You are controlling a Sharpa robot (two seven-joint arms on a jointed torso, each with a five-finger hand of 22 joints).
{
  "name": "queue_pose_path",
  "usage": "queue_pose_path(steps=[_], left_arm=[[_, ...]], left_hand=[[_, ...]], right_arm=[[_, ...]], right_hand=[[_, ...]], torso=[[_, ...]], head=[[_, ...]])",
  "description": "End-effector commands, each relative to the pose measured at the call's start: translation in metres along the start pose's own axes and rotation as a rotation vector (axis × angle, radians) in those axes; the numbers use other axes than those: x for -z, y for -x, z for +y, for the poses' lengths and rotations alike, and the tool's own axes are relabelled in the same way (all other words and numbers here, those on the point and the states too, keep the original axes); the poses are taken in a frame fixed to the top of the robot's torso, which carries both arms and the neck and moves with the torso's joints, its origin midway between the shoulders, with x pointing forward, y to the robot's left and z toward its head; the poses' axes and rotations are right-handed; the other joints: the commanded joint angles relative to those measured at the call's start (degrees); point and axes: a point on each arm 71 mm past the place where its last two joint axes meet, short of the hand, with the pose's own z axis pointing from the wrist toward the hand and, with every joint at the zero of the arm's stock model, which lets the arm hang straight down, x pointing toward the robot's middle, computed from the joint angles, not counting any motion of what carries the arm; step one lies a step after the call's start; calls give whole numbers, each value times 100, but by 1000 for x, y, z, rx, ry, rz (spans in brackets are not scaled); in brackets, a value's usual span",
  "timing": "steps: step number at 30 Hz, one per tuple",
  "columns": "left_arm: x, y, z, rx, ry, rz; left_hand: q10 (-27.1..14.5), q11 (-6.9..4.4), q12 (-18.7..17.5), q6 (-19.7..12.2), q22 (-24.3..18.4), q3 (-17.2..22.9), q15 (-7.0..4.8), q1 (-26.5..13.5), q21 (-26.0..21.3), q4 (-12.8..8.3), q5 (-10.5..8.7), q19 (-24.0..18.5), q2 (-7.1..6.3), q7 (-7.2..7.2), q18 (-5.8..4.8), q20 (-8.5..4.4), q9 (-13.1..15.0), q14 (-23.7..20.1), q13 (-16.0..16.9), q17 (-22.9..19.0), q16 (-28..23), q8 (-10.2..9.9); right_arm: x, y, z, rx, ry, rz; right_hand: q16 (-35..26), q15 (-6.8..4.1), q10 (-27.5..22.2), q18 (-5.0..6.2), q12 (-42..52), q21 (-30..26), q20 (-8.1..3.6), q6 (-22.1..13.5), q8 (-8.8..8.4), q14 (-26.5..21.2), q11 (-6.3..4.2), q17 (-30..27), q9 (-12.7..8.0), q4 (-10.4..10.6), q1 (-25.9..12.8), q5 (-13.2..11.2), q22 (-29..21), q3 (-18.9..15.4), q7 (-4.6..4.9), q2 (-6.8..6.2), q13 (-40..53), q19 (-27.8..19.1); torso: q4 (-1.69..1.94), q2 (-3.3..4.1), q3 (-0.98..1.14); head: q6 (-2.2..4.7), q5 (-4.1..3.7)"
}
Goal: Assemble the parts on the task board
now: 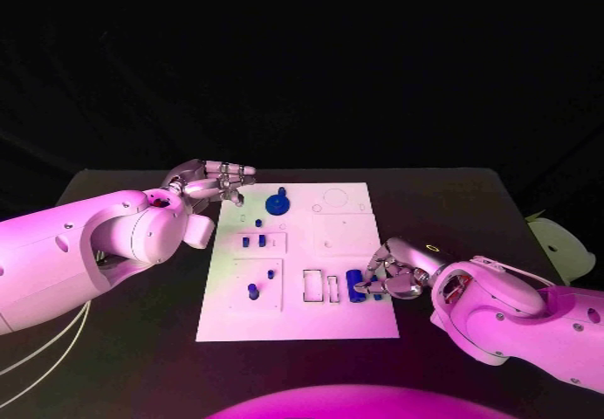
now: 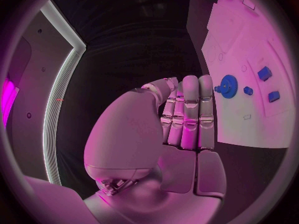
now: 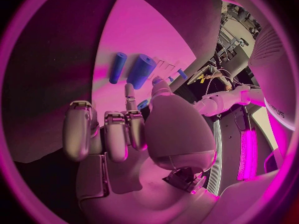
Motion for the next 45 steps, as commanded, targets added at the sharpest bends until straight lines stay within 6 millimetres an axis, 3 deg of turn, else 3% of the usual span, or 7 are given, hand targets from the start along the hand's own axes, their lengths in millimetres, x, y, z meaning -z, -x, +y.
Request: queue_pose_path(steps=[1,19,25,34,45], left_arm=[[0,-2,-1,3,-8,19],[2,-1,-1,3,-4,23],[3,-1,-1,3,-4,24],[3,0,-1,4,-2,26],[3,0,-1,3,-1,26]], left_hand=[[-25,-5,24,-21,-5,-20,16,-20,-35,-2,-9,-22,48,16,112,-2,-7,-39,9,-8,-25,33],[-25,-5,24,-21,-5,-20,16,-20,-35,-2,-9,-22,48,16,112,-2,-7,-39,9,-8,-25,33],[-25,-8,41,-16,-8,-23,16,-23,-41,-3,-9,-23,55,13,114,0,-7,-40,13,-10,-23,42],[-25,-8,41,-16,-8,-23,16,-23,-41,-3,-9,-23,55,13,114,0,-7,-40,13,-10,-23,42],[-25,-8,41,-16,-8,-23,16,-23,-41,-3,-9,-23,55,13,114,0,-7,-40,13,-10,-23,42]], right_arm=[[-2,-3,-1,41,-21,5],[-15,-21,4,26,-24,52],[-17,-28,3,36,-34,81],[-18,-32,3,42,-39,61],[-9,-22,12,-85,4,-54]], right_hand=[[31,-38,173,-43,11,26,-23,39,26,516,-29,1115,24,0,-12,67,1168,-39,-18,92,768,226],[33,-41,169,-40,1,14,-25,34,32,516,-34,1122,77,-1,-39,226,1163,-56,-22,171,776,218],[35,-42,174,-42,6,26,-25,44,39,517,-35,1126,92,-1,-52,240,1166,-66,-27,180,787,219],[44,-63,187,-50,13,80,-38,108,84,521,-63,1148,169,-33,145,266,1177,-37,-60,255,819,227],[66,-118,208,-67,5,200,-83,224,160,532,-131,1203,320,-24,348,895,1201,-50,-138,376,854,253]], torso=[[-2,-4,3],[-5,0,0],[-11,-2,-1],[0,-7,-3],[-13,-14,-2]], head=[[-23,11],[-66,83],[-70,142],[-71,143],[-46,165]])
